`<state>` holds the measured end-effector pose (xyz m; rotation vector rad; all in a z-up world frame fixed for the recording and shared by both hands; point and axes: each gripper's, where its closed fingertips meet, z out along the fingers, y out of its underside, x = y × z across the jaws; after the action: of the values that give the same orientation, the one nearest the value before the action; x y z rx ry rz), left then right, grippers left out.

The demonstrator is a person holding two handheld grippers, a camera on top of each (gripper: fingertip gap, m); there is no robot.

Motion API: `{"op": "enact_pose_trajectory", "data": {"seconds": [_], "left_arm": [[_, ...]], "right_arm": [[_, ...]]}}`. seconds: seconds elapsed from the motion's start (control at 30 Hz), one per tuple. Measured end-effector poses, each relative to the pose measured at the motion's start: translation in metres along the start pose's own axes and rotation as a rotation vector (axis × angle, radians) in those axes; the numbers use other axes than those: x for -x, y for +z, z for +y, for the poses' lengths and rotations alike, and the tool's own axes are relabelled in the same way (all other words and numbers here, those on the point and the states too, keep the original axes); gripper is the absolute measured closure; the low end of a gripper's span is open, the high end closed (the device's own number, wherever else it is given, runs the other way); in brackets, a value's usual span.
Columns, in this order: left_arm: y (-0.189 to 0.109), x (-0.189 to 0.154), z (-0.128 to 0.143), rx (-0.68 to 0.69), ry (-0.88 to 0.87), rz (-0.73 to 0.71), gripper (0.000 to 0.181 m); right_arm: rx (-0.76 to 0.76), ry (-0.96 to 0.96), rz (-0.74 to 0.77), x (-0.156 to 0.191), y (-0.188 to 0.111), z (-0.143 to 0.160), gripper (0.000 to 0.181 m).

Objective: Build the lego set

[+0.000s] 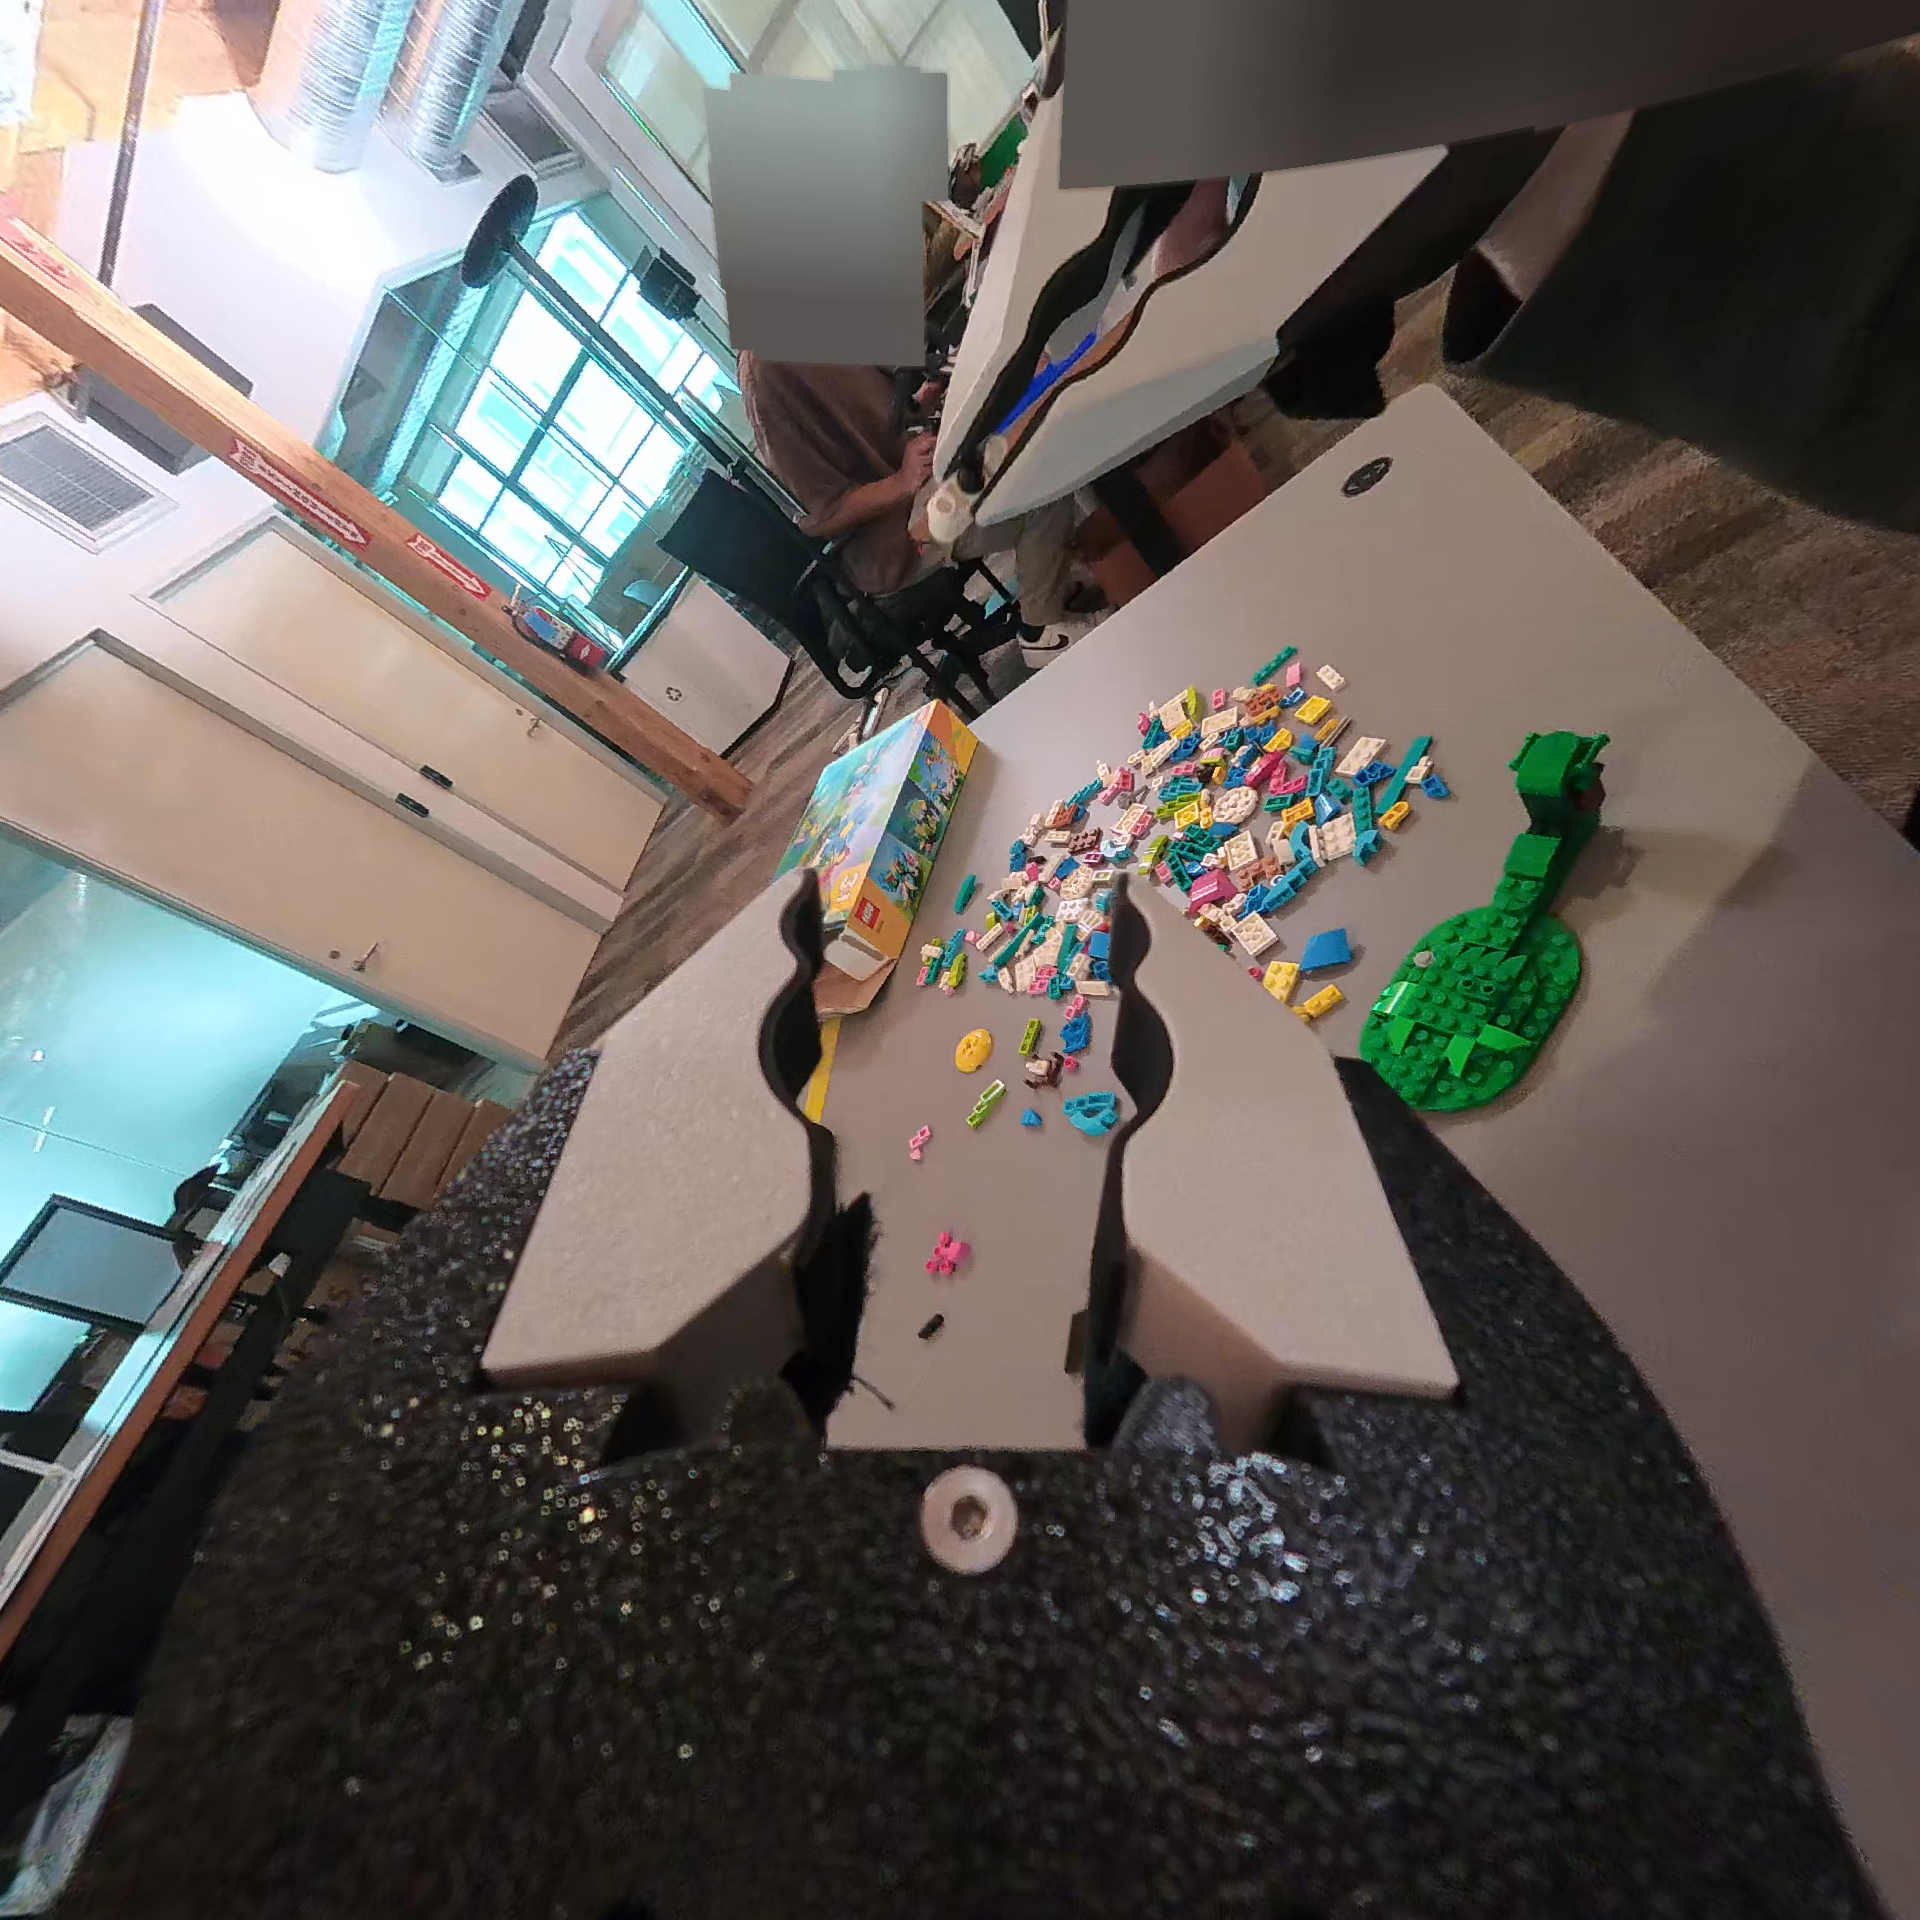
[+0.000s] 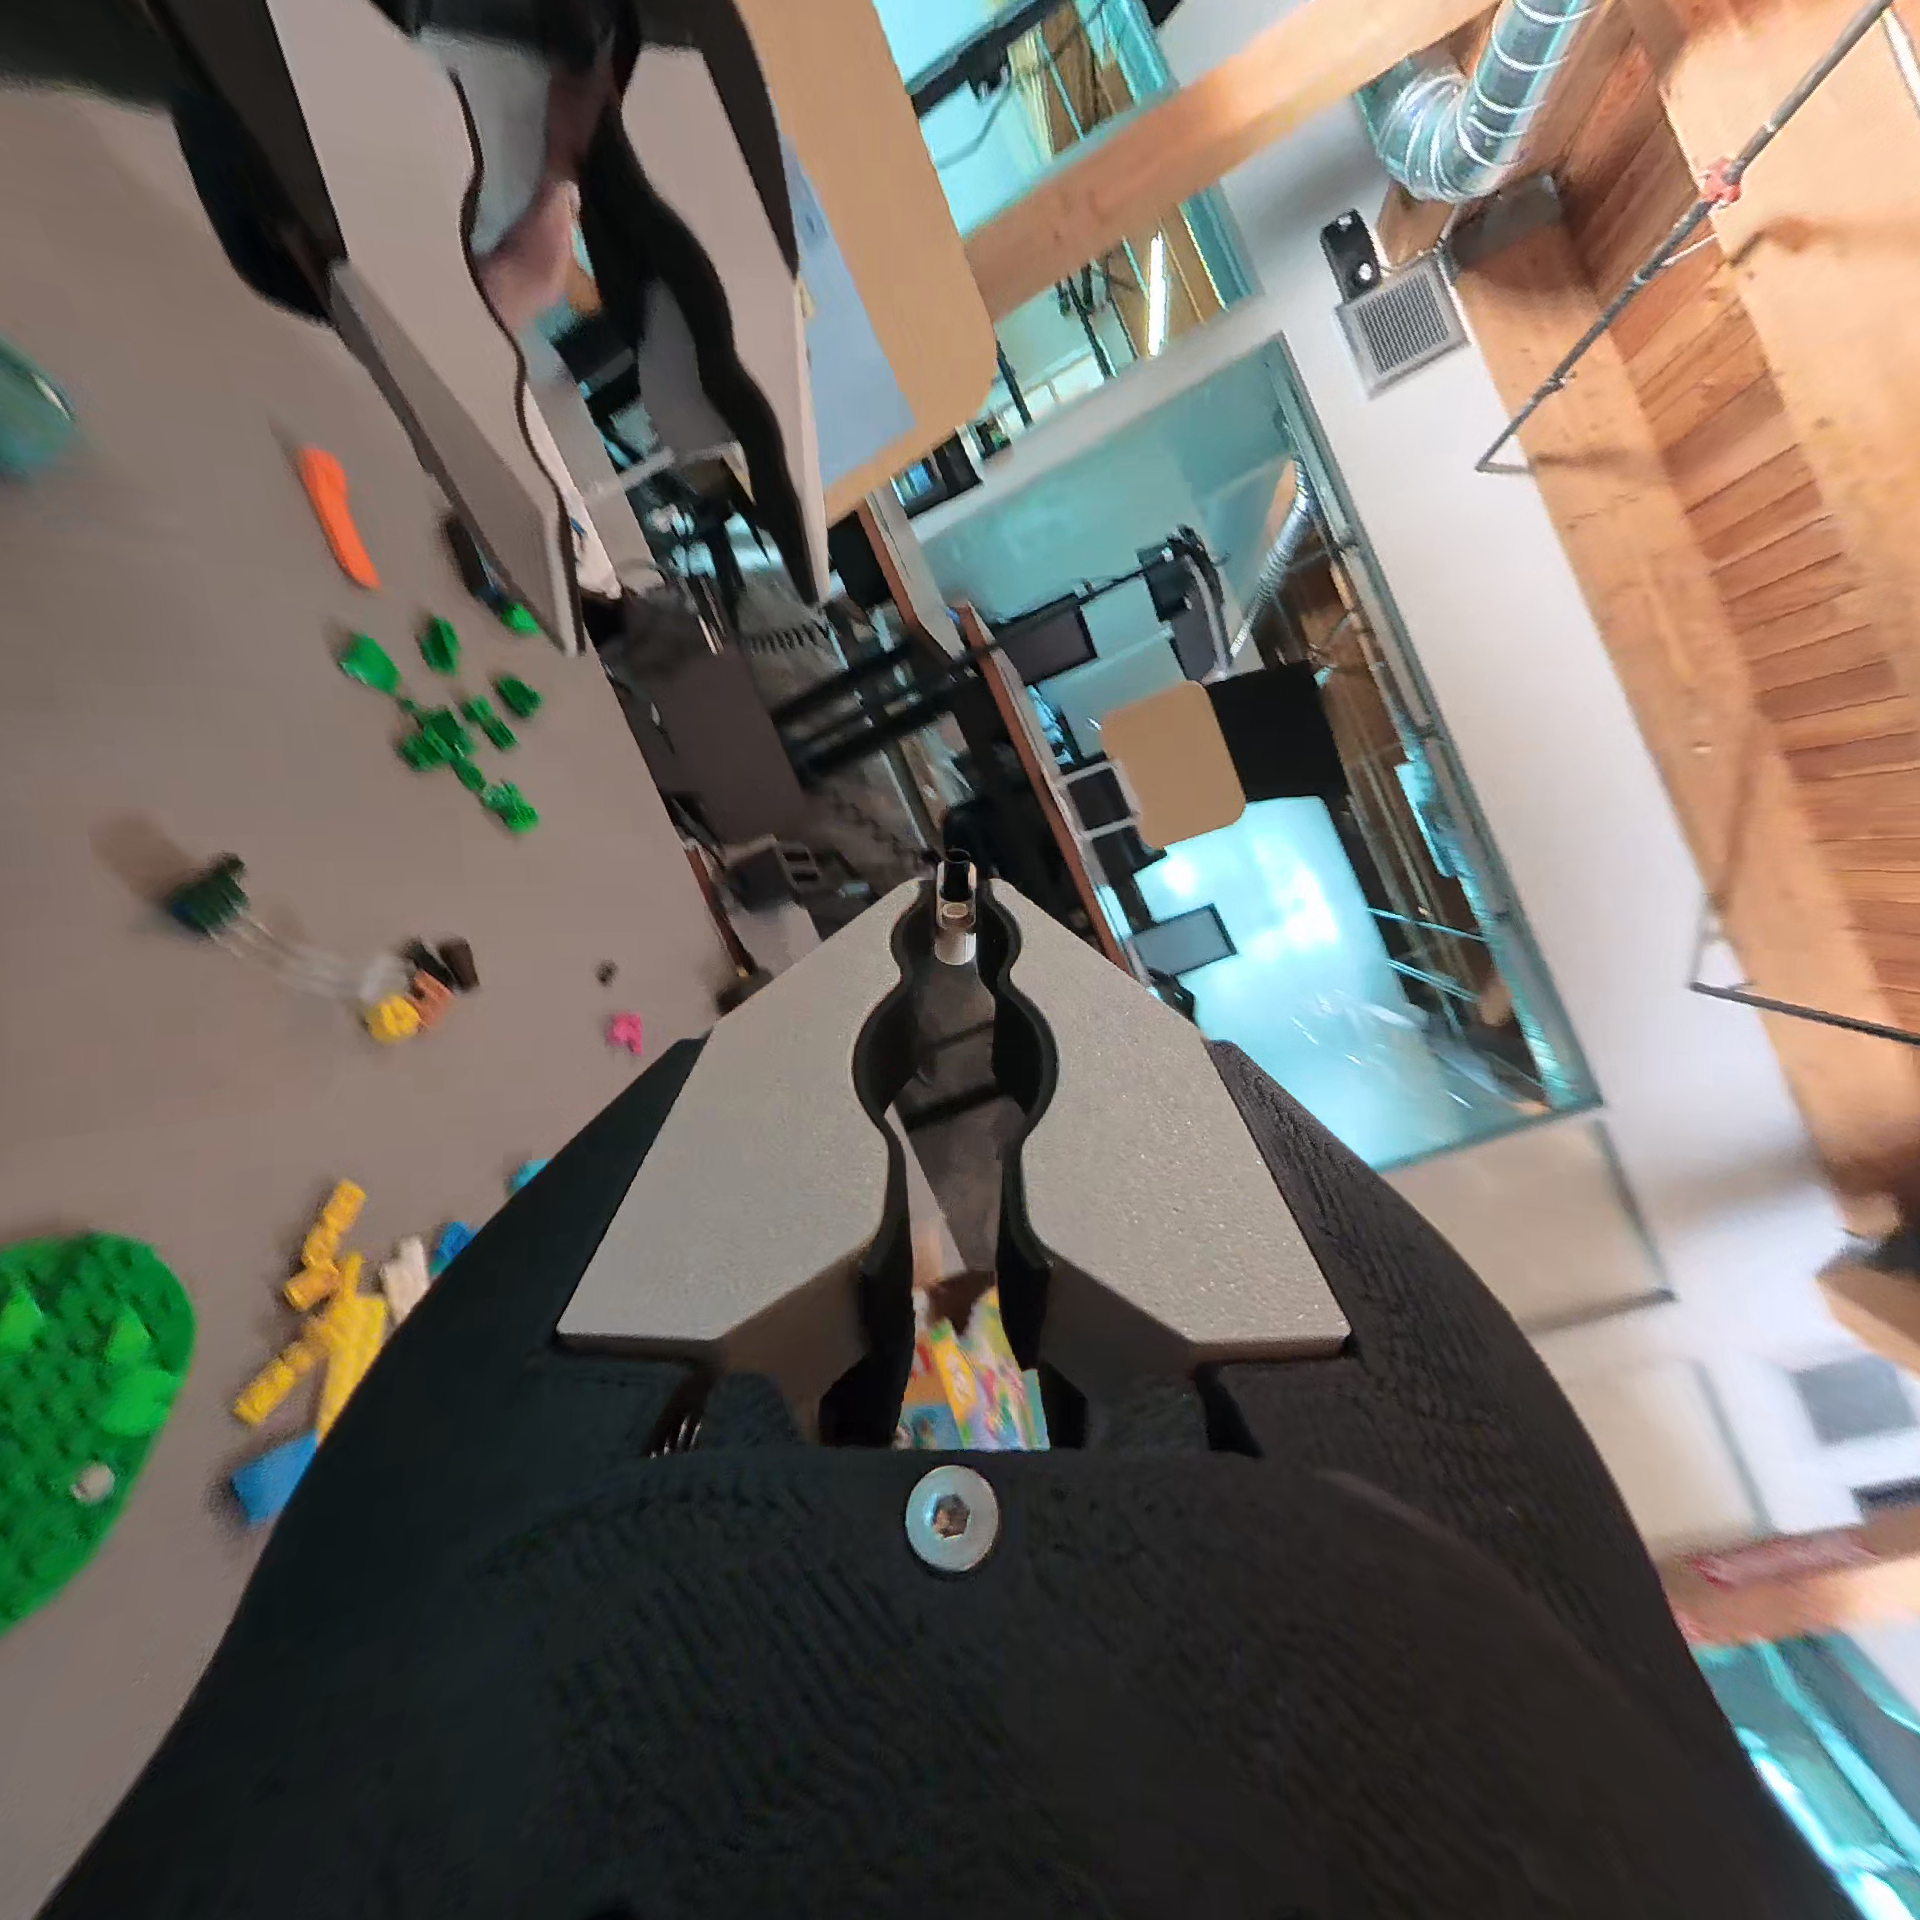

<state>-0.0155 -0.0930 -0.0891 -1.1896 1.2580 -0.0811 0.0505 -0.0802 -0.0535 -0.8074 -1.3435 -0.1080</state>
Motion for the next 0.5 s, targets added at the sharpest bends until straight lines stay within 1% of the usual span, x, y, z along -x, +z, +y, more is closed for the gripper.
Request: {"op": "enact_pose_trajectory", "data": {"seconds": [0.23,0.5], "left_arm": [[0.011,-0.005,0.007,0.032,0.013,0.018,0.13],[0.022,-0.01,0.023,0.086,0.008,0.053,0.132]], "right_arm": [[0.032,-0.028,0.019,-0.001,-0.01,0.019,0.175],[0.031,-0.018,0.018,0.001,-0.007,0.029,0.175]]}}
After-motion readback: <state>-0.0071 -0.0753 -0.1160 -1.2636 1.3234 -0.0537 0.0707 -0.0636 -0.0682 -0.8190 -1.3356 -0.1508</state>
